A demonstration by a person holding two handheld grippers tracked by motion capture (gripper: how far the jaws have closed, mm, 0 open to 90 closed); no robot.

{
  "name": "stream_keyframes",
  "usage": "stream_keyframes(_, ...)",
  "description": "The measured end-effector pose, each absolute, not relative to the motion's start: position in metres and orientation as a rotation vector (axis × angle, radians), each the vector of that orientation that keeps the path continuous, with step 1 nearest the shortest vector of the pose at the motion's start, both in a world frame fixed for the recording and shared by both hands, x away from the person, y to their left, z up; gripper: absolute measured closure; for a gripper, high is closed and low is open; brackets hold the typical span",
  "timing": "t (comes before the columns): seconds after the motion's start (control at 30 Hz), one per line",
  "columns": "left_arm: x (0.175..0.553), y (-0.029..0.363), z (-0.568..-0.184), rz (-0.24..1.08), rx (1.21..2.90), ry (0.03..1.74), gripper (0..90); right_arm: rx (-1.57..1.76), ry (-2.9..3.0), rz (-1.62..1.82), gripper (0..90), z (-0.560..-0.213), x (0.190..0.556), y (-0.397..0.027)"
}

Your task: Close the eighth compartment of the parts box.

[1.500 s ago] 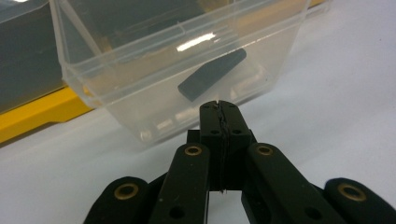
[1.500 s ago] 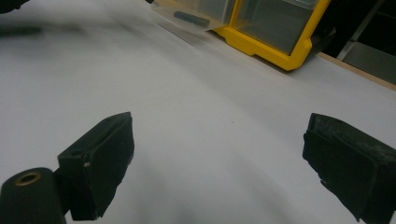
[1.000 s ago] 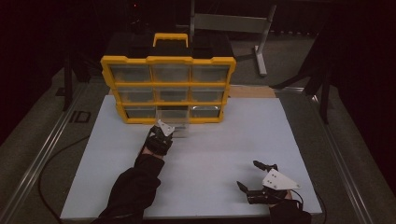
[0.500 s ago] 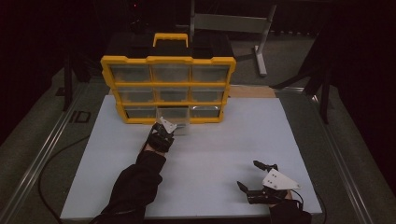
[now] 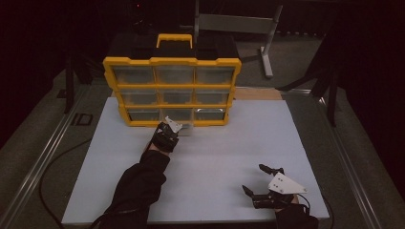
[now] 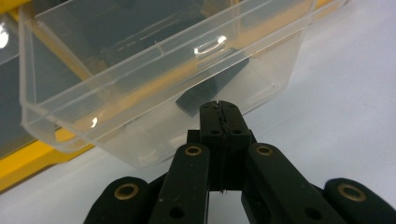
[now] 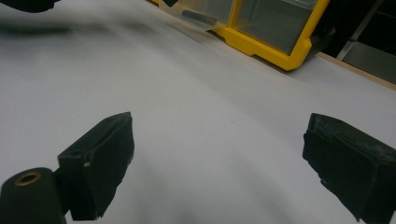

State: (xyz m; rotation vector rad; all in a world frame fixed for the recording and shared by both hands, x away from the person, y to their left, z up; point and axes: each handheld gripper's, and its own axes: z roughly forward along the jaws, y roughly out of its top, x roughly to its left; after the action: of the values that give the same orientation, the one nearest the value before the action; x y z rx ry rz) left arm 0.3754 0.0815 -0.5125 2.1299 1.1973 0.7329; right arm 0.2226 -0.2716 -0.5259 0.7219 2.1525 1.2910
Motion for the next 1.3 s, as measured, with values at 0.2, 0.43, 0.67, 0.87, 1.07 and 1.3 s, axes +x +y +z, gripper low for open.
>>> stream_keyframes(0.2, 0.381, 0.080, -0.513, 0.729, 2.141, 1.201, 89.9, 0.717, 2.155, 1.292, 8.9, -0.526, 0.223, -0.272)
stream_keyframes(0.43, 0.386, 0.080, -0.513, 0.728, 2.136, 1.214, 89.9, 0.717, 2.156, 1.293, 8.9, -0.526, 0.223, -0.272)
stream_keyframes(0.67, 0.392, 0.079, -0.513, 0.738, 2.146, 1.215, 89.9, 0.717, 2.153, 1.293, 8.9, -0.526, 0.223, -0.272)
stream_keyframes(0.87, 0.397, 0.077, -0.513, 0.743, 2.155, 1.208, 89.9, 0.715, 2.154, 1.293, 8.9, -0.526, 0.223, -0.273)
stream_keyframes(1.07, 0.401, 0.075, -0.512, 0.754, 2.153, 1.206, 89.9, 0.715, 2.155, 1.293, 8.9, -0.526, 0.223, -0.273)
stream_keyframes(1.3, 0.406, 0.075, -0.512, 0.751, 2.139, 1.213, 89.9, 0.714, 2.155, 1.294, 8.9, -0.526, 0.223, -0.273)
